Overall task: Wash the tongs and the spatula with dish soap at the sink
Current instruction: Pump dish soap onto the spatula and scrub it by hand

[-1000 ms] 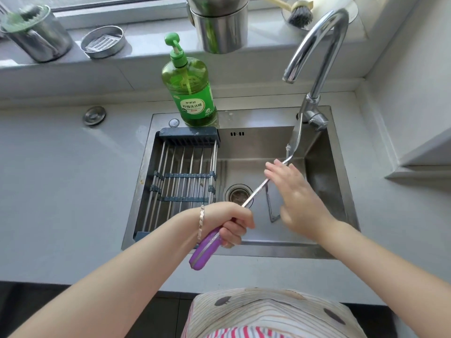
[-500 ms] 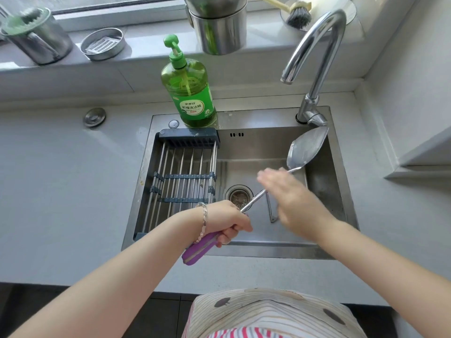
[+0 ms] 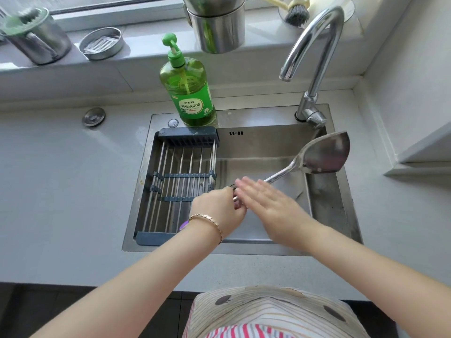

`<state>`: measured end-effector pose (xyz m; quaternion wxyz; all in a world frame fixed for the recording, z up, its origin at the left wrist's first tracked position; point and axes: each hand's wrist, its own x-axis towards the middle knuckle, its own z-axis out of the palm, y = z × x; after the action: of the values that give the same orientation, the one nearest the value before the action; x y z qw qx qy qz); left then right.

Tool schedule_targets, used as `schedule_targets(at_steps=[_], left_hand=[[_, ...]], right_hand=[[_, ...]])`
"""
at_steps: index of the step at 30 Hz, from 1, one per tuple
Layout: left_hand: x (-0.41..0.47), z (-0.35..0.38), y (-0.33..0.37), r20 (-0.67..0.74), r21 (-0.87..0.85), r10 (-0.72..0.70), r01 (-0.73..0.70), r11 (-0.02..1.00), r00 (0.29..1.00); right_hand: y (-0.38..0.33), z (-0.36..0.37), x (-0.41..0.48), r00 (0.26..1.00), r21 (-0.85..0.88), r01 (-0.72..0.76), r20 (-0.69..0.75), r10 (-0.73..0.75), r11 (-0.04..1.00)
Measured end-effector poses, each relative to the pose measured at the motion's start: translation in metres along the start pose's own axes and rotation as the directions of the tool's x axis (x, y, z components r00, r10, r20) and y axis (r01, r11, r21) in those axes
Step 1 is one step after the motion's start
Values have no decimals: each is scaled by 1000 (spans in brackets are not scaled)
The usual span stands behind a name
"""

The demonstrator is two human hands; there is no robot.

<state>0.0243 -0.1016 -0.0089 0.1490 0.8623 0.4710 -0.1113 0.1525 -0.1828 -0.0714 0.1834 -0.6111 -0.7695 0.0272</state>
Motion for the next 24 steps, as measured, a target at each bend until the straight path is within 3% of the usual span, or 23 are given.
schedule_targets(at_steps=[3, 7, 11, 14, 16, 19, 24], left_hand=[[0, 1, -6, 74, -57, -58, 62, 996, 996], [5, -3, -12, 153, -186, -24, 52, 981, 988], [11, -12, -20, 203, -179, 125, -88, 980, 971], [21, -11, -30, 248, -145, 142, -108, 983, 958], [29, -9, -40, 324, -120, 104, -68, 990, 940], [44, -12, -57, 408, -109, 7, 41, 993, 913], [68, -50, -80, 437, -102, -29, 81, 991, 899]], right_hand=[[19, -5, 0, 970, -40, -243, -30, 242, 969], [12, 5, -8, 993, -84, -121, -2, 121, 989], [35, -6, -6, 922, -99, -377, 53, 383, 921], [26, 2, -7, 953, -70, -214, 204, 224, 974], [23, -3, -3, 917, -7, -194, 355, 184, 981], [32, -16, 21, 795, 128, -436, 519, 315, 891], [41, -53, 118, 799, 267, -540, 462, 385, 798]])
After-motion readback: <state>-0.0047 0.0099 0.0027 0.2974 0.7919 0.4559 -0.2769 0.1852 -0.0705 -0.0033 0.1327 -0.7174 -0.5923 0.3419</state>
